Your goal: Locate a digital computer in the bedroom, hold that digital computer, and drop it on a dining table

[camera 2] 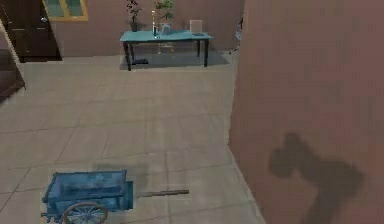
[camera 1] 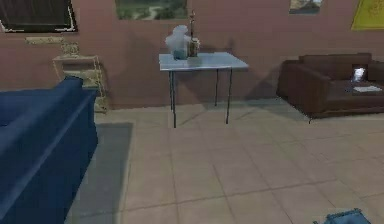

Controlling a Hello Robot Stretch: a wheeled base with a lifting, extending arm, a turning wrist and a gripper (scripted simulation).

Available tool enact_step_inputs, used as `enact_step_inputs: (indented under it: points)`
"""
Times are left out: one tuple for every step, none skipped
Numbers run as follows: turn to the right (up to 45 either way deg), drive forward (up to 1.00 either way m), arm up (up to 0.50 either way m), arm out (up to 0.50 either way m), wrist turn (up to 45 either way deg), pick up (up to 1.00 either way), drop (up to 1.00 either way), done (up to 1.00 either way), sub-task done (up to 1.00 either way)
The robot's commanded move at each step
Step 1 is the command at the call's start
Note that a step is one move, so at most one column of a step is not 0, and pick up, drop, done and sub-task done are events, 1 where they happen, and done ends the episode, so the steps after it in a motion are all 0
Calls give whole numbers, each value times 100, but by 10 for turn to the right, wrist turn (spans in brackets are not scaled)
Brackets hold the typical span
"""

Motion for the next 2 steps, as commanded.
enact_step_inputs:
  points:
    - [0, 100, 0, 0, 0, 0, 0, 0, 0]
    - [-240, 0, 0, 0, 0, 0, 0, 0, 0]
